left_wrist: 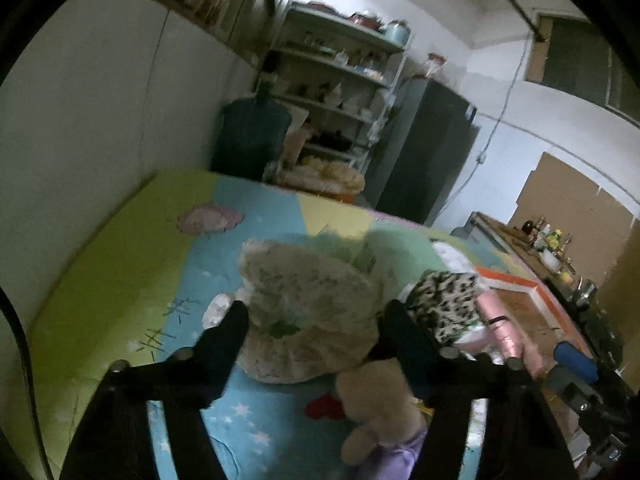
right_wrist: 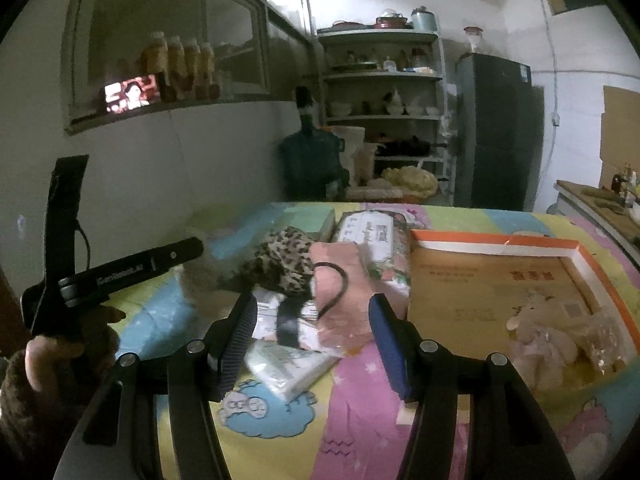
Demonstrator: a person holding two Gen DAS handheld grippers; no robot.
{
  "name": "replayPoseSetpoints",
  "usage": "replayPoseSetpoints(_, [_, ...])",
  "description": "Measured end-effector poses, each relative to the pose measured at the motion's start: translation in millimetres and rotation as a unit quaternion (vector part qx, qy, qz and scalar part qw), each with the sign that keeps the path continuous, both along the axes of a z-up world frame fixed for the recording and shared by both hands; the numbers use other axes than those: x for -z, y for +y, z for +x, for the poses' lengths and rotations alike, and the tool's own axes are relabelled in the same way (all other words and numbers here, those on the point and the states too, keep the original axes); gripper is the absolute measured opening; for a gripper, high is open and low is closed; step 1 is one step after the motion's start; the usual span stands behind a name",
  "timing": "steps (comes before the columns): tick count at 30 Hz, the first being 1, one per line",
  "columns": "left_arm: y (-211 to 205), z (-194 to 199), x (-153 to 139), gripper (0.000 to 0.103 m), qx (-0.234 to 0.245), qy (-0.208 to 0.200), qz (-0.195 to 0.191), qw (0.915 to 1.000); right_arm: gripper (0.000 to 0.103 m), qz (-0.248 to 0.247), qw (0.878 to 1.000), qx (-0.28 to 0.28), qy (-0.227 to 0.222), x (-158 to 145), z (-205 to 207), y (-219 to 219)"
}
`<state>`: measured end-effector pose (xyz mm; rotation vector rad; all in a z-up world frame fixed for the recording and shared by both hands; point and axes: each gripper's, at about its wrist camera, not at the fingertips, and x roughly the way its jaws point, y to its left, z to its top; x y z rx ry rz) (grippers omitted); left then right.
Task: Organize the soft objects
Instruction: 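Grasp the white floral cloth with the left tool while the right tool grasps the pink towel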
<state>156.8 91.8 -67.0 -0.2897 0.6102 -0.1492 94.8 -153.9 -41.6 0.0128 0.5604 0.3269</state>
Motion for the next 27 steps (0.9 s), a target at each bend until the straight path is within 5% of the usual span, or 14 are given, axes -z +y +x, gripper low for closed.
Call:
replayPoseSetpoints(3, [3,6,6,0.045,0.015,0.010,-0.022,0.9996,0.060,-0.004,1.000,0.006,0.015,8,13,-4])
replayPoseSetpoints(5, [6,9,9,0.024,0.020,0.017,-0.037,0.9990,0.060,-0.006,1.000,0.007,0.026,13,22,-6])
replayPoseSetpoints(8, [7,13,12,0.011,0.024,0.021,-0.049,0.9983,0.060,-0.010,0.999,0.006,0.034,18,30,-7])
replayPoseSetpoints(14, [8,7,6,0.006,0.029,-0.003,-0.049,0.9983,0.060,-0.021,0.999,-0.001,0.041,23,40,-2])
replayPoseSetpoints(17, [7,0,0,0.006,0.027,-0.013,-0.044,0.9986,0.047,-0.027,0.999,-0.001,0.044,24,42,-2])
replayPoseSetpoints(27, [8,-13,-14,0.006,0.030,-0.035,-0.043,0.9980,0.046,-0.020,0.999,-0.005,0.027,16,31,1])
